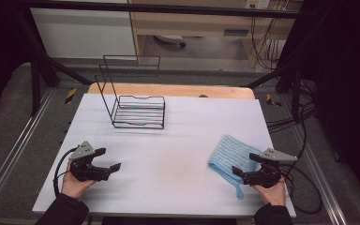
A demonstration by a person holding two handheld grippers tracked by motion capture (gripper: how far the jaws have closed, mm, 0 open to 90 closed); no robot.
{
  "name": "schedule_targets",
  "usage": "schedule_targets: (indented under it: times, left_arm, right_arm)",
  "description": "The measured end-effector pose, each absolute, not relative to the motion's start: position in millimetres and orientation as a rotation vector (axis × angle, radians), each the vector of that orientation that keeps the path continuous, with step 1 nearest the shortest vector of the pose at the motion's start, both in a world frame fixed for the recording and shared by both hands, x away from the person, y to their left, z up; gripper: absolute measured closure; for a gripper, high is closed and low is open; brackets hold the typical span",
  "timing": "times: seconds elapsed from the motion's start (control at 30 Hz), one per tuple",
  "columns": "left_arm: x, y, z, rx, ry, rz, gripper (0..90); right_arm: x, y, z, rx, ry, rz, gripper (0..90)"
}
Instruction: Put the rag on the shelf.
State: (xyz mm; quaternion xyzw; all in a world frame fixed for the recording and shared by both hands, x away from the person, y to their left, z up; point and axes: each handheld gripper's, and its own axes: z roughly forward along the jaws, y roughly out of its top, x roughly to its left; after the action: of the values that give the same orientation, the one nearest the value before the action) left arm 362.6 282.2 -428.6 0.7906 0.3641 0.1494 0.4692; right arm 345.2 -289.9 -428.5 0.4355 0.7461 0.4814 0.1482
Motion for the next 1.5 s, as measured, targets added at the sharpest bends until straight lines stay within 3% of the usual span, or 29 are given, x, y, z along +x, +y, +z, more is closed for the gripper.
schedule_targets:
  times: [0.77, 1.23, 1.5]
  left_arm:
    - [364, 282, -431, 1.952, 0.910, 0.365, 8.3]
    - [365, 282, -432, 1.965, 0.913, 0.365, 9.1]
    - [366, 280, -432, 1.979, 0.906, 0.366, 9.5]
  right_arm:
    - [348, -258, -427, 1.216, 2.229, 1.269, 5.6]
    - [367, -214, -437, 1.046, 2.365, 1.148, 48.5]
    - [372, -208, -449, 0.936, 2.401, 0.987, 65.8]
